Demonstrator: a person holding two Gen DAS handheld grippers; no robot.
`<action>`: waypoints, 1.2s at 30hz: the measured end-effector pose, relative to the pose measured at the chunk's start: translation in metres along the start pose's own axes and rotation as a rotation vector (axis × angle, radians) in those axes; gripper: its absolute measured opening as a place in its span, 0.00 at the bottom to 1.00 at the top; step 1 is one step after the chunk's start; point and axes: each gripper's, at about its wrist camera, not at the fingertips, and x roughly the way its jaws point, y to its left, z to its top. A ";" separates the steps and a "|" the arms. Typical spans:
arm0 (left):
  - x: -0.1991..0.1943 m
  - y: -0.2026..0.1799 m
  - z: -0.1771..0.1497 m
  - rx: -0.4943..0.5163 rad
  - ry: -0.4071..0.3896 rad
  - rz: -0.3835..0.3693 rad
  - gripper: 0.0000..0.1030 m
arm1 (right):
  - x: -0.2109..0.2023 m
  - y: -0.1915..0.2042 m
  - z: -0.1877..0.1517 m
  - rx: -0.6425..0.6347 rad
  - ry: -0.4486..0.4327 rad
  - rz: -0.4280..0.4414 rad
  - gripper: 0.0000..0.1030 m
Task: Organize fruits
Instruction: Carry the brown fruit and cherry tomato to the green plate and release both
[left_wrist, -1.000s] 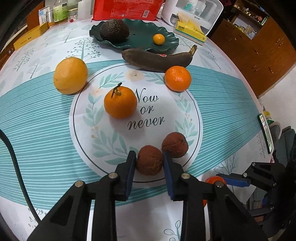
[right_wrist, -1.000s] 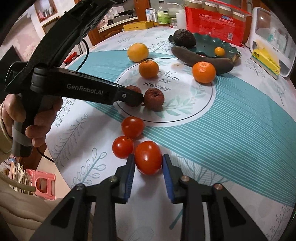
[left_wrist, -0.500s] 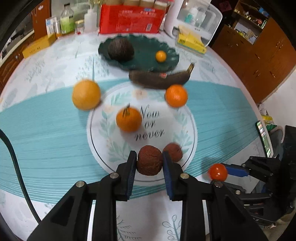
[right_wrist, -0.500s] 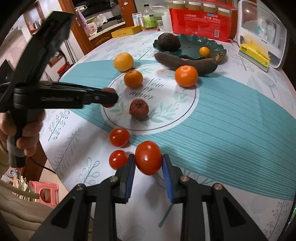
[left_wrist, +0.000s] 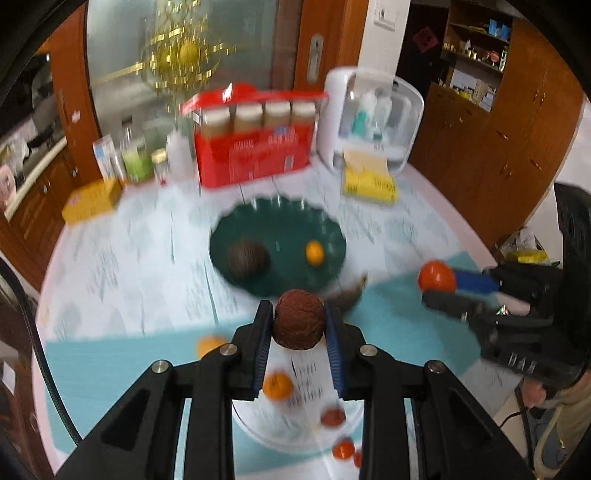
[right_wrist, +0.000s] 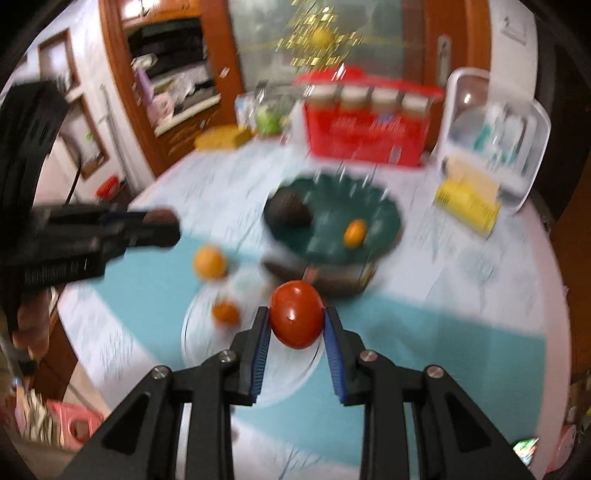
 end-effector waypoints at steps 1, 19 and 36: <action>-0.003 0.002 0.019 0.007 -0.015 0.007 0.25 | -0.003 -0.007 0.017 0.017 -0.016 -0.002 0.28; 0.166 0.059 0.126 -0.096 0.107 -0.019 0.25 | 0.149 -0.080 0.129 0.263 0.084 -0.065 0.28; 0.308 0.057 0.080 -0.096 0.307 -0.027 0.36 | 0.254 -0.091 0.075 0.307 0.248 -0.108 0.29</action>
